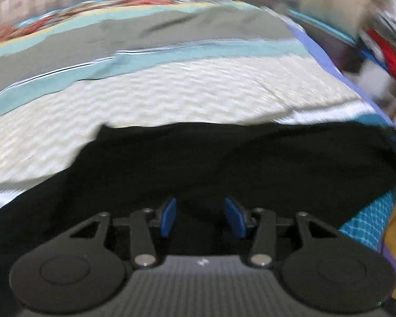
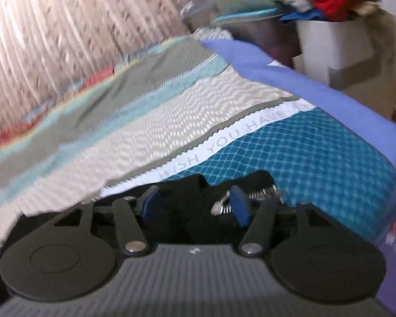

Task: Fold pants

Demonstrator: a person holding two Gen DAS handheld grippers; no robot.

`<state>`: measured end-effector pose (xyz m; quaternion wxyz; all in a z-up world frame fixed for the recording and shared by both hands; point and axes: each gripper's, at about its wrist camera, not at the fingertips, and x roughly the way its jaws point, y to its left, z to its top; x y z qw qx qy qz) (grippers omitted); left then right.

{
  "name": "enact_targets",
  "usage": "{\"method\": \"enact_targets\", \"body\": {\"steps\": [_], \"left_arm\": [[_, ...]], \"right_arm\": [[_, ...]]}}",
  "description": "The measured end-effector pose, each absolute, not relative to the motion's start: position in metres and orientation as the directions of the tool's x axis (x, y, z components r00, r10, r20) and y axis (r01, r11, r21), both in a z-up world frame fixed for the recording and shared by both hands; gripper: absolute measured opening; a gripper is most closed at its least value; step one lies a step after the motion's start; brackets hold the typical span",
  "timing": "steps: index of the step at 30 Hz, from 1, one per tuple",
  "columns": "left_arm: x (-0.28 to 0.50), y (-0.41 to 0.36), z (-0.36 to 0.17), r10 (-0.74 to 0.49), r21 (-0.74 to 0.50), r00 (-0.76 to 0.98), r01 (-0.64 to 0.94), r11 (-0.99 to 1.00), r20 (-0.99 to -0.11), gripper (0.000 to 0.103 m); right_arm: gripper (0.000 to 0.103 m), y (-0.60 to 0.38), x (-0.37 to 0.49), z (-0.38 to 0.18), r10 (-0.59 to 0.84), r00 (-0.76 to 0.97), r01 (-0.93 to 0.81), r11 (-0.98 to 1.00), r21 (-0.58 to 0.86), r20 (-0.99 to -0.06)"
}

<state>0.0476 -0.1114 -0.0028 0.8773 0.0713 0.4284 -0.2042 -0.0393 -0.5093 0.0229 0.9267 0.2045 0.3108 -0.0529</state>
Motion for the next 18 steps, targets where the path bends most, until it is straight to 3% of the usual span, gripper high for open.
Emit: {"method": "enact_targets", "body": {"steps": [1, 2, 5, 8, 11, 13, 15, 18], "left_arm": [[0.05, -0.123, -0.009, -0.301, -0.048, 0.533, 0.435, 0.899, -0.791, 0.041], [0.053, -0.134, -0.015, -0.301, -0.045, 0.516, 0.451, 0.892, -0.802, 0.041], [0.054, -0.156, -0.029, -0.274, -0.012, 0.493, 0.471, 0.882, -0.826, 0.038], [0.048, -0.164, -0.037, -0.253, 0.015, 0.493, 0.476, 0.879, -0.832, 0.038], [0.05, -0.169, -0.034, -0.242, 0.033, 0.488, 0.489, 0.872, -0.838, 0.039], [0.051, -0.171, -0.028, -0.259, 0.013, 0.481, 0.492, 0.871, -0.838, 0.04], [0.051, -0.173, -0.02, -0.294, -0.017, 0.476, 0.505, 0.863, -0.829, 0.042], [0.048, -0.181, -0.02, -0.315, -0.024, 0.466, 0.529, 0.848, -0.827, 0.042]], "right_arm": [[0.043, -0.509, -0.036, 0.018, 0.054, 0.787, 0.197, 0.922, 0.334, -0.615], [0.009, -0.509, -0.031, 0.016, 0.071, 0.767, 0.169, 0.937, 0.307, -0.638], [0.007, -0.504, -0.047, 0.031, -0.004, 0.793, 0.185, 0.954, 0.235, -0.61], [0.008, -0.534, -0.063, 0.022, -0.095, 0.786, 0.316, 0.911, 0.265, -0.611], [0.013, -0.538, -0.067, 0.002, -0.083, 0.763, 0.317, 0.912, 0.259, -0.641], [0.033, -0.541, -0.08, 0.011, -0.083, 0.806, 0.308, 0.904, 0.296, -0.586], [0.067, -0.554, -0.097, 0.017, -0.105, 0.857, 0.33, 0.864, 0.38, -0.505], [0.077, -0.576, -0.091, 0.007, -0.045, 0.863, 0.327, 0.808, 0.49, -0.503]]}}
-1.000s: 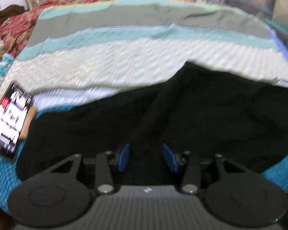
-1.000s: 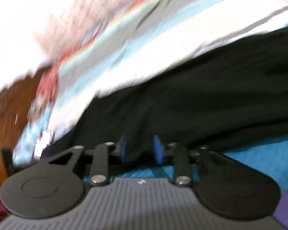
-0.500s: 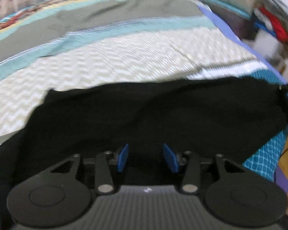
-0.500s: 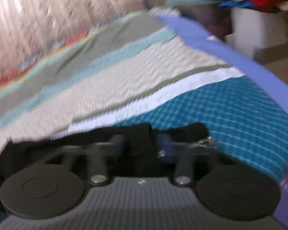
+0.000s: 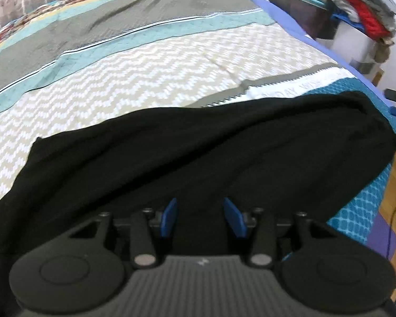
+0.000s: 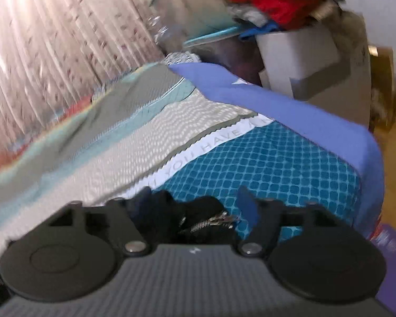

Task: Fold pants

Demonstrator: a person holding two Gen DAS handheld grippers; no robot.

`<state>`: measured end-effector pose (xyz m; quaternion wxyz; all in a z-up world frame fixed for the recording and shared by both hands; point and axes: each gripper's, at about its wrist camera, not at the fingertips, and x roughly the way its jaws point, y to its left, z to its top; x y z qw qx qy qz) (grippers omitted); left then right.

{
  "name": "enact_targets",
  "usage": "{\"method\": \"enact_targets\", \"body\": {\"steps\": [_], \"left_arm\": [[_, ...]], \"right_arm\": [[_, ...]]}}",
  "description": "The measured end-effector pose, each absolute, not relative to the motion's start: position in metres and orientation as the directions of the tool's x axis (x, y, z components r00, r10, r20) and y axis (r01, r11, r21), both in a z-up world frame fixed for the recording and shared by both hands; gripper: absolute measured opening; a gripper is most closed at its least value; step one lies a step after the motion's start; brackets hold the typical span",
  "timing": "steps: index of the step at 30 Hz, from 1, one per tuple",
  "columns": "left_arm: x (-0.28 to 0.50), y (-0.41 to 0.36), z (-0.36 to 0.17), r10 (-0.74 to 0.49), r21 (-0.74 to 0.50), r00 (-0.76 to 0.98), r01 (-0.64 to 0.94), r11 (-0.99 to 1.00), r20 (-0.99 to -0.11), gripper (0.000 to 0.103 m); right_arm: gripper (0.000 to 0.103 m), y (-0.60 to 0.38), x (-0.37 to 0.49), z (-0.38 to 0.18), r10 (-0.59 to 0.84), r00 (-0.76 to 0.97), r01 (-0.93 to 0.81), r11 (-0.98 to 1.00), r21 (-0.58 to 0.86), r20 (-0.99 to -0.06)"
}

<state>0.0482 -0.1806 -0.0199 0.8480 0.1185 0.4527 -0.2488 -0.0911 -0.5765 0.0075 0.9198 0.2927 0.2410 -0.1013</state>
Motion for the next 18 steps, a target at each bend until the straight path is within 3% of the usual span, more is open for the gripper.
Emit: {"method": "enact_targets", "body": {"steps": [4, 5, 6, 7, 9, 14, 18], "left_arm": [[0.049, -0.186, -0.029, -0.305, -0.021, 0.453, 0.531, 0.847, -0.838, 0.043], [0.049, -0.186, -0.03, -0.306, -0.022, 0.455, 0.53, 0.848, -0.837, 0.042], [0.05, -0.186, -0.03, -0.307, -0.023, 0.456, 0.528, 0.849, -0.835, 0.042], [0.051, -0.186, -0.029, -0.308, -0.025, 0.457, 0.526, 0.85, -0.835, 0.041], [0.051, -0.185, -0.024, -0.307, -0.021, 0.471, 0.519, 0.855, -0.827, 0.03], [0.047, -0.194, -0.004, -0.31, 0.036, 0.579, 0.509, 0.86, -0.754, 0.029], [0.062, -0.208, -0.031, -0.243, 0.07, 0.541, 0.494, 0.867, -0.805, 0.03]], "right_arm": [[0.085, -0.578, -0.068, -0.011, 0.07, 0.814, 0.302, 0.796, 0.524, -0.576], [0.078, -0.571, -0.062, -0.01, 0.089, 0.808, 0.279, 0.813, 0.511, -0.582], [0.04, -0.562, -0.056, -0.006, 0.112, 0.797, 0.24, 0.843, 0.481, -0.593], [0.036, -0.553, -0.052, 0.002, 0.117, 0.786, 0.215, 0.87, 0.445, -0.607], [0.032, -0.544, -0.044, 0.019, 0.07, 0.808, 0.188, 0.911, 0.367, -0.586], [0.032, -0.558, -0.041, 0.062, 0.003, 0.912, 0.178, 0.898, 0.402, -0.41], [0.037, -0.559, -0.001, 0.023, -0.022, 0.853, 0.241, 0.902, 0.357, -0.521]]}}
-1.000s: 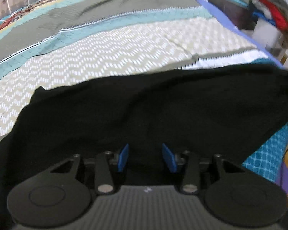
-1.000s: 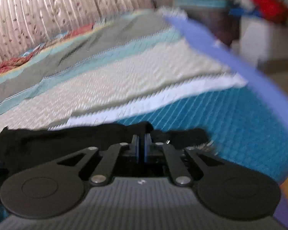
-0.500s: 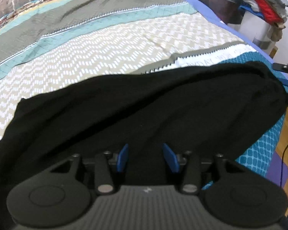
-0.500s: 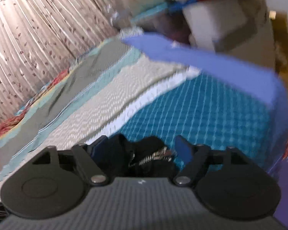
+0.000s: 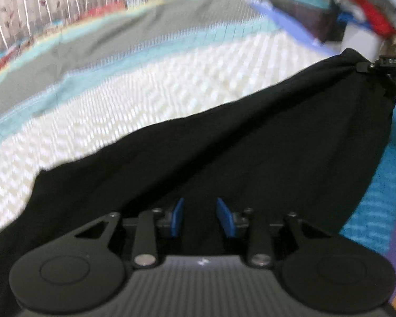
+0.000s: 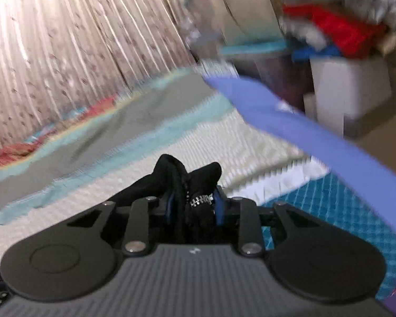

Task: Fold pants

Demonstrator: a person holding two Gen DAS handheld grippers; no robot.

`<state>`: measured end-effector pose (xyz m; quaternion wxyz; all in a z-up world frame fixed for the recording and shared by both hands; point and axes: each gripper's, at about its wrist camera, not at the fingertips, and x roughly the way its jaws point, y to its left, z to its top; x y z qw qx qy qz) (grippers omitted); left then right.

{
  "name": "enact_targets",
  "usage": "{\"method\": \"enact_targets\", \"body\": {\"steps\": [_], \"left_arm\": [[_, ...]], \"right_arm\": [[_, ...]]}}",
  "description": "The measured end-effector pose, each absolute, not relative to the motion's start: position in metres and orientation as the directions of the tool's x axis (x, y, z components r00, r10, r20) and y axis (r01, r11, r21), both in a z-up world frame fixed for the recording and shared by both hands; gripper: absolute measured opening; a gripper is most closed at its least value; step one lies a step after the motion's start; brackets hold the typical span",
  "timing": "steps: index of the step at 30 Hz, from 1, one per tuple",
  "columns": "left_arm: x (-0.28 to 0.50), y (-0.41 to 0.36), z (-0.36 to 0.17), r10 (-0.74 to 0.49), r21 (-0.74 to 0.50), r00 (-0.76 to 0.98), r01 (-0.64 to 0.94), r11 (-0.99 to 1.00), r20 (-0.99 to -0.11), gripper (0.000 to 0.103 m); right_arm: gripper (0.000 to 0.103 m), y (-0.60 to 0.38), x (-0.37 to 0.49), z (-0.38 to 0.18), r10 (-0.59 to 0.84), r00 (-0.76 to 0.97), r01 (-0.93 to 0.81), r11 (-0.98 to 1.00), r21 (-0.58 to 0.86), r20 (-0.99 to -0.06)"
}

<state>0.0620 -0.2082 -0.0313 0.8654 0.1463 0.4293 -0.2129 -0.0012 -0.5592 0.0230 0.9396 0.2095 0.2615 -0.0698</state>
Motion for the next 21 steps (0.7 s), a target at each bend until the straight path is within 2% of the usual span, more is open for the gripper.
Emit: {"method": "enact_targets", "body": {"steps": [2, 4, 5, 8, 11, 16, 19, 21], "left_arm": [[0.064, -0.213, -0.044, -0.23, 0.106, 0.564, 0.5, 0.859, -0.793, 0.033], [0.06, -0.219, -0.042, -0.209, 0.155, 0.587, 0.509, 0.847, -0.782, 0.033], [0.059, -0.219, -0.039, -0.222, 0.138, 0.581, 0.51, 0.849, -0.783, 0.034], [0.062, -0.21, -0.034, -0.258, 0.061, 0.549, 0.495, 0.867, -0.795, 0.036], [0.063, -0.202, -0.029, -0.294, -0.018, 0.528, 0.465, 0.885, -0.797, 0.036], [0.065, -0.197, -0.025, -0.344, -0.118, 0.487, 0.436, 0.892, -0.803, 0.038], [0.063, -0.194, -0.021, -0.372, -0.178, 0.462, 0.41, 0.895, -0.805, 0.039], [0.064, -0.186, -0.019, -0.395, -0.232, 0.443, 0.379, 0.896, -0.805, 0.04]], "right_arm": [[0.048, -0.564, 0.01, -0.011, -0.035, 0.784, 0.296, 0.899, 0.323, -0.62], [0.054, -0.58, -0.013, -0.011, 0.002, 0.837, 0.297, 0.838, 0.458, -0.547], [0.065, -0.589, -0.028, -0.008, -0.002, 0.86, 0.313, 0.793, 0.523, -0.511], [0.067, -0.609, -0.084, -0.001, -0.04, 0.916, 0.318, 0.679, 0.662, -0.399], [0.074, -0.615, -0.129, -0.01, -0.002, 0.936, 0.29, 0.57, 0.769, -0.352], [0.077, -0.598, -0.141, -0.032, 0.071, 0.926, 0.287, 0.502, 0.816, -0.37], [0.078, -0.586, -0.128, -0.02, 0.084, 0.93, 0.264, 0.527, 0.808, -0.358], [0.079, -0.579, -0.108, -0.012, 0.089, 0.92, 0.265, 0.575, 0.774, -0.382]]}}
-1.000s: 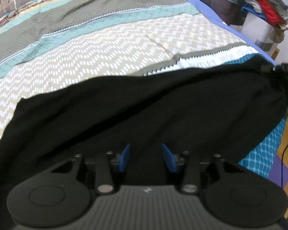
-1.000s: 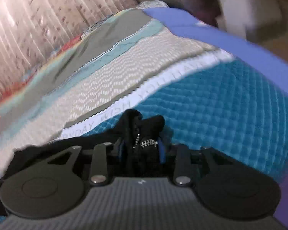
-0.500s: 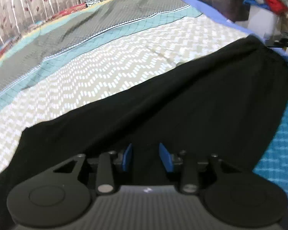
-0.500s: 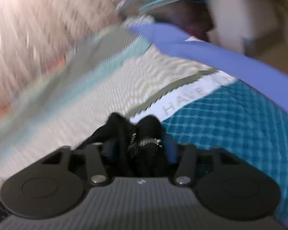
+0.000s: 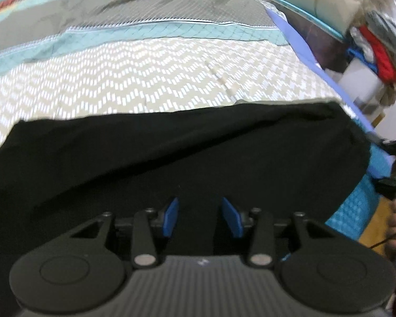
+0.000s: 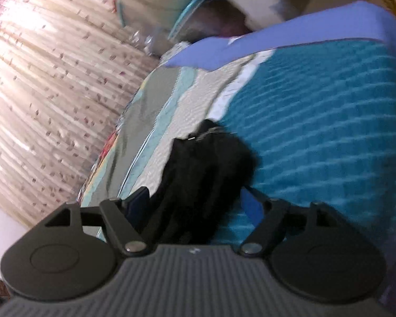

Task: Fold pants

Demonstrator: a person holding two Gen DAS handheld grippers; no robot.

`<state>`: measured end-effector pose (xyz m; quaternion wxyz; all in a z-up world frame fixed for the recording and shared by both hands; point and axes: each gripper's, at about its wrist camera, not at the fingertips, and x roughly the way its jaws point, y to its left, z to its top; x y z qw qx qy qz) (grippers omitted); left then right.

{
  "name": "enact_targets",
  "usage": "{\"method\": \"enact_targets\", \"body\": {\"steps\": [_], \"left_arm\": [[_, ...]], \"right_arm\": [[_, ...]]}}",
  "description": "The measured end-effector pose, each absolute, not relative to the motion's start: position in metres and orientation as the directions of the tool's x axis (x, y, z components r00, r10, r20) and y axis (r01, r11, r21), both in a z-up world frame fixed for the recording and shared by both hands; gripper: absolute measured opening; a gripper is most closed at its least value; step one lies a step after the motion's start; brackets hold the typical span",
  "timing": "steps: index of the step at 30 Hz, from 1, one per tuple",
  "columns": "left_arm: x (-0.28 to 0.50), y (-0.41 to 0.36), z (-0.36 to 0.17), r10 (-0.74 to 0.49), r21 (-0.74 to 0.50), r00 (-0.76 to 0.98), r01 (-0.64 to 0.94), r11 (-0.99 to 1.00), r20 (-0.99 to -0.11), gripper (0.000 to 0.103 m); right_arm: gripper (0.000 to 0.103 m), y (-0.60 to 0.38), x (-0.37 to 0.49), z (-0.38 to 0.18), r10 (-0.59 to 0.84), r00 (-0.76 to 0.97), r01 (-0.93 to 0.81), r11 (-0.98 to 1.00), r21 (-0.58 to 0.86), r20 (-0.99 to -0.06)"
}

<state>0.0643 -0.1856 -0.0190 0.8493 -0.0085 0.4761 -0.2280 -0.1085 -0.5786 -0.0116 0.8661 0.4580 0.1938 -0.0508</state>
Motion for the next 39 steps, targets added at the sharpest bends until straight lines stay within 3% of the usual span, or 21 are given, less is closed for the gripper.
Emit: {"method": "enact_targets", "body": {"steps": [2, 4, 5, 6, 10, 13, 16, 18, 20, 22, 25, 27, 29, 31, 36, 39], "left_arm": [[0.063, -0.177, -0.018, -0.417, -0.288, 0.421, 0.338, 0.896, -0.805, 0.041], [0.063, -0.17, -0.018, -0.419, -0.309, 0.417, 0.306, 0.9, -0.807, 0.041], [0.063, -0.166, -0.017, -0.411, -0.308, 0.423, 0.292, 0.906, -0.808, 0.041], [0.061, -0.16, -0.016, -0.403, -0.306, 0.431, 0.28, 0.91, -0.807, 0.041], [0.059, -0.129, -0.007, -0.403, -0.34, 0.466, 0.215, 0.915, -0.788, 0.041], [0.057, -0.106, -0.002, -0.39, -0.354, 0.489, 0.169, 0.92, -0.78, 0.041], [0.054, -0.081, -0.001, -0.369, -0.36, 0.502, 0.12, 0.925, -0.782, 0.041], [0.049, -0.067, -0.001, -0.355, -0.361, 0.51, 0.091, 0.928, -0.783, 0.043], [0.041, -0.052, 0.0, -0.343, -0.361, 0.519, 0.069, 0.93, -0.783, 0.045], [0.032, -0.037, 0.0, -0.334, -0.364, 0.527, 0.049, 0.93, -0.781, 0.046], [0.017, -0.012, 0.003, -0.332, -0.376, 0.539, 0.029, 0.926, -0.774, 0.047], [0.007, 0.0, 0.006, -0.327, -0.376, 0.553, 0.027, 0.926, -0.766, 0.051], [-0.003, 0.01, 0.01, -0.314, -0.364, 0.568, 0.027, 0.931, -0.761, 0.052], [-0.011, 0.019, 0.016, -0.302, -0.356, 0.581, 0.022, 0.934, -0.756, 0.052], [-0.028, 0.047, 0.021, -0.271, -0.358, 0.608, -0.023, 0.934, -0.746, 0.052], [-0.042, 0.067, 0.026, -0.249, -0.366, 0.634, -0.058, 0.929, -0.732, 0.053]], "right_arm": [[0.079, -0.571, -0.086, -0.009, 0.064, 0.901, 0.29, 0.644, 0.708, -0.428], [0.064, -0.564, -0.069, -0.006, 0.047, 0.888, 0.299, 0.698, 0.651, -0.458], [0.025, -0.561, -0.063, -0.006, 0.035, 0.871, 0.32, 0.715, 0.622, -0.489], [0.016, -0.559, -0.057, -0.004, 0.037, 0.858, 0.332, 0.721, 0.608, -0.512], [0.015, -0.515, -0.071, 0.034, 0.01, 0.907, 0.209, 0.857, 0.471, -0.421], [0.015, -0.453, -0.079, 0.06, 0.121, 0.918, -0.011, 0.96, 0.28, -0.377], [0.017, -0.387, -0.081, 0.055, 0.207, 0.872, -0.218, 0.976, 0.028, -0.444], [0.028, -0.349, -0.081, 0.035, 0.26, 0.808, -0.35, 0.934, -0.076, -0.528], [0.03, -0.321, -0.08, 0.01, 0.24, 0.747, -0.433, 0.884, -0.179, -0.62], [0.034, -0.311, -0.093, 0.006, 0.184, 0.793, -0.422, 0.853, -0.306, -0.581], [0.048, -0.324, -0.1, 0.028, 0.204, 0.784, -0.409, 0.88, -0.24, -0.586], [0.082, -0.335, -0.105, 0.041, 0.253, 0.79, -0.417, 0.889, -0.188, -0.558], [0.085, -0.338, -0.108, 0.051, 0.282, 0.807, -0.426, 0.886, -0.182, -0.519], [0.083, -0.339, -0.104, 0.057, 0.318, 0.8, -0.439, 0.889, -0.134, -0.508], [0.035, -0.341, -0.061, 0.059, 0.428, 0.767, -0.401, 0.901, 0.165, -0.477], [0.033, -0.336, -0.032, 0.032, 0.411, 0.719, -0.297, 0.911, 0.288, -0.56]]}}
